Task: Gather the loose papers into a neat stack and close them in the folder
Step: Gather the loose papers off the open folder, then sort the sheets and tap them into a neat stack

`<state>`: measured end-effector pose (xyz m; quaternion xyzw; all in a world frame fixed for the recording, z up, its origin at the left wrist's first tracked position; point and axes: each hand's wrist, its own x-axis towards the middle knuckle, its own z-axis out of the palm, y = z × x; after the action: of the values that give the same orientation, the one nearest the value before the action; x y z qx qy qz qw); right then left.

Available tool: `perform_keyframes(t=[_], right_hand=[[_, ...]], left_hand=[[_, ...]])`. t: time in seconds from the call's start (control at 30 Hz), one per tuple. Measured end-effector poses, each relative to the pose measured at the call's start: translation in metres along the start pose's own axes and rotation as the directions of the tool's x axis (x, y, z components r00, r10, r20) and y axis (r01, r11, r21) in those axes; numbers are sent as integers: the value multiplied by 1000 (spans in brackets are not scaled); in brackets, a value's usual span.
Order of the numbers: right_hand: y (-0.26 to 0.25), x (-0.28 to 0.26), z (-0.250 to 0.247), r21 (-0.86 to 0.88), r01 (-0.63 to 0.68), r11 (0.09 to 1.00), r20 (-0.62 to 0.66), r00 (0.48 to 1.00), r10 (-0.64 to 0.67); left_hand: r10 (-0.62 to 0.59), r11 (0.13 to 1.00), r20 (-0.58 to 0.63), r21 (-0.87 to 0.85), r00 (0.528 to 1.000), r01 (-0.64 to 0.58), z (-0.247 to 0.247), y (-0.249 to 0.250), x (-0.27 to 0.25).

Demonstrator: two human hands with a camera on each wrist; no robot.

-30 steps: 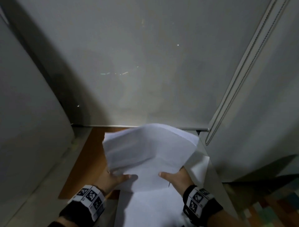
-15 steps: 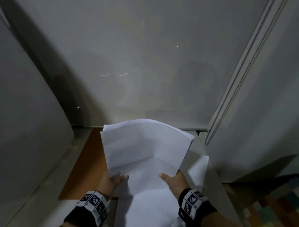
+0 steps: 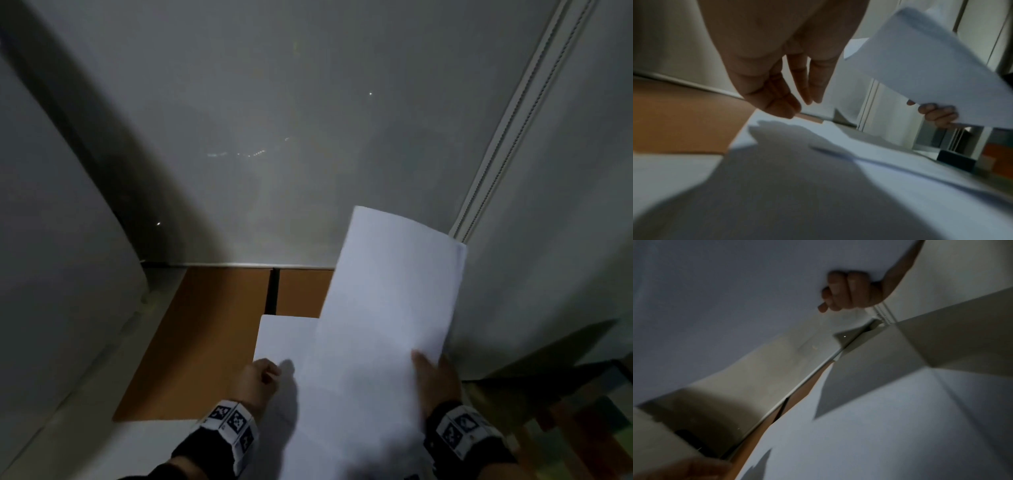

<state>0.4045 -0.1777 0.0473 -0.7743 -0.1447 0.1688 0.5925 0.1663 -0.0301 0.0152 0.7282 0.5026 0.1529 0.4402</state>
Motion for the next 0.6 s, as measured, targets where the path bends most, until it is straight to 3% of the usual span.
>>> perform_keyframes(t=[0.07,0.13,0.2,0.27,0.37,0.6], right_hand=[[11,4,-15,-15,-30,999,-18,999,29],[22,6,-25,0,-64,998,3,998,64],[29,6,-32,-19,-78,997,13,997,78],[35,5,-38,-23,-106,994,11,994,107],[43,4,-41,-38,-127,991,0,992,127],[50,2,-37,-54,-207,977,29,978,209]], left_hand=[[-19,962,59,273,998,2,12,3,-1],[-29,862,81,507,996,-16,24,5,-1],[-41,788,78,615,996,-16,33,9,-2],[-82,757,100,653,992,-4,41,13,-4],[-190,783,107,617,976,84,47,22,-9],[-242,837,149,531,959,129,44,28,-11]])
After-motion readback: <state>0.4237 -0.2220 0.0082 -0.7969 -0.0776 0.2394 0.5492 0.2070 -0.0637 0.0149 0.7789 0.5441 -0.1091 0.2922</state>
